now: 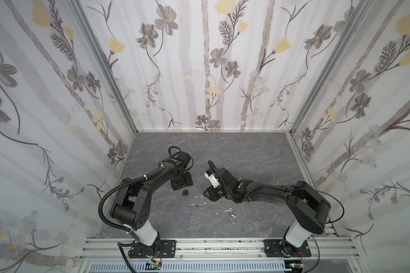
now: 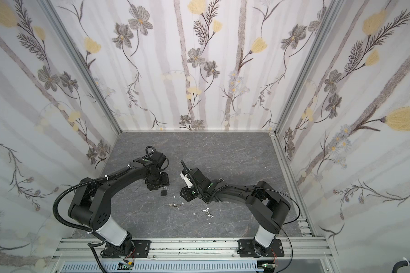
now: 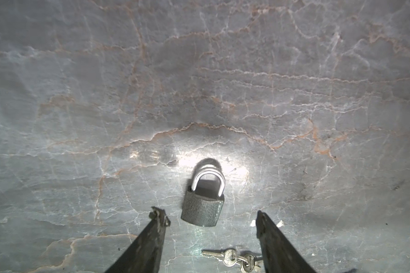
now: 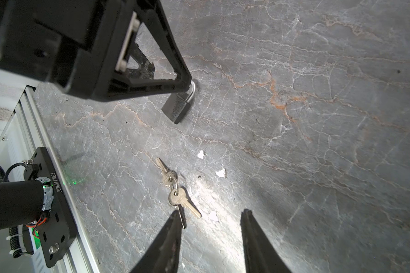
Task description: Unlock with the key
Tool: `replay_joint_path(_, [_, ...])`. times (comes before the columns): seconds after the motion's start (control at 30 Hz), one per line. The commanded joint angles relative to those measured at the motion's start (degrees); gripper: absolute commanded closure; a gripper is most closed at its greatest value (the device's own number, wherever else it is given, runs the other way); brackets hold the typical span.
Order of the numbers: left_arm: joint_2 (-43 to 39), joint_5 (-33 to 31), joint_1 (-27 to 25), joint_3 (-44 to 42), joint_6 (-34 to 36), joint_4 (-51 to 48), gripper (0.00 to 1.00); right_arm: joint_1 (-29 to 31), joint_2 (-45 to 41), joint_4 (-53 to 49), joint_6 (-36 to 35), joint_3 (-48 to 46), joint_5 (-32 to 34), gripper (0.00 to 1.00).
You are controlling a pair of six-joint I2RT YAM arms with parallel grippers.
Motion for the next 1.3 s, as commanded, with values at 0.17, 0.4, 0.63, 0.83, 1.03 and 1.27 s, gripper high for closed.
replay_joint_path(0.17, [-4.37,-2.52,1.10,-2.46,-1.83,-0.85,0.44,0.59,0.19,1.74,-0.26,-0.14,-0.60,0.58])
replay_joint_path(0.4, [-11.61,-3.58,5.17,-10.29,-6.84,0.01,0.46,3.64,4.16,-1.16,-3.49,4.23,-0.49,0.55])
replay_joint_path(0.63, [-18.15,-3.21,8.32,-16.11,-9.89,1.56,0.45,5.67,9.48,-4.31,-6.31,9.68,-1.31,0.55])
replay_joint_path(0.83, [-20.19,-1.59,10.35,-18.17,-10.35,2.73,0.45,6.66,12.92,-7.27,-8.42,12.60,-0.80,0.52])
replay_joint_path(1.03, [-20.82,-0.49,10.91,-19.58,-10.70,3.85,0.44,8.25,15.27,-9.86,-10.12,14.67,1.04,0.54])
replay_joint_path(1.27, [-21.04,-0.28,11.58,-20.38,-10.49,4.57,0.44,10.24,16.66,-12.98,-11.96,16.50,6.17,0.58])
